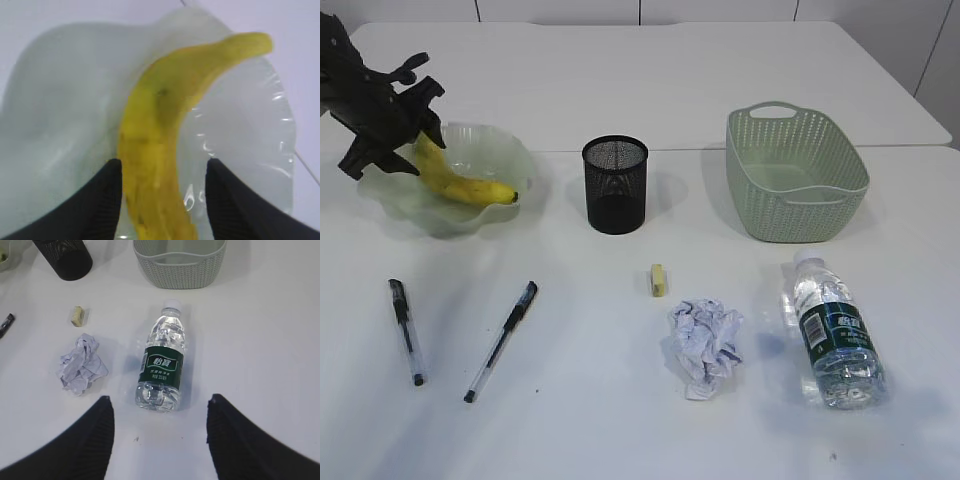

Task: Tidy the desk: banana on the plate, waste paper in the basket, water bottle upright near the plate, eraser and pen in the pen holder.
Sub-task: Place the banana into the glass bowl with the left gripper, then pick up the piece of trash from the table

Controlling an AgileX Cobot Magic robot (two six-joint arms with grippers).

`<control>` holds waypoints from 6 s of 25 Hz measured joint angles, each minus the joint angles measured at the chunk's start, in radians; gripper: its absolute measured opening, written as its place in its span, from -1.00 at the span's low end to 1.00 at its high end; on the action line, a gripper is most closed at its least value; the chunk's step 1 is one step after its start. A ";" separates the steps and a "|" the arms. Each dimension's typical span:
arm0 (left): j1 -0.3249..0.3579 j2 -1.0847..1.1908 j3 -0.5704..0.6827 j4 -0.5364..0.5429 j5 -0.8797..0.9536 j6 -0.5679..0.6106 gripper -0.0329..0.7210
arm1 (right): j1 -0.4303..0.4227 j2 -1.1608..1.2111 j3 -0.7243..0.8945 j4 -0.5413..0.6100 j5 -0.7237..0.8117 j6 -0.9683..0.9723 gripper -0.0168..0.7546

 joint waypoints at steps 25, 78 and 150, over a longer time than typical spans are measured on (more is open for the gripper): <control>0.000 -0.110 -0.002 0.050 0.186 0.175 0.09 | 0.000 0.000 0.000 0.000 0.000 0.000 0.19; -0.055 -1.139 1.047 0.053 0.353 0.758 0.05 | 0.000 0.211 -0.152 0.122 0.185 -0.002 0.19; 0.026 -1.174 1.122 0.043 0.345 0.752 0.05 | 0.403 1.269 -0.488 0.210 -0.044 -0.029 -0.65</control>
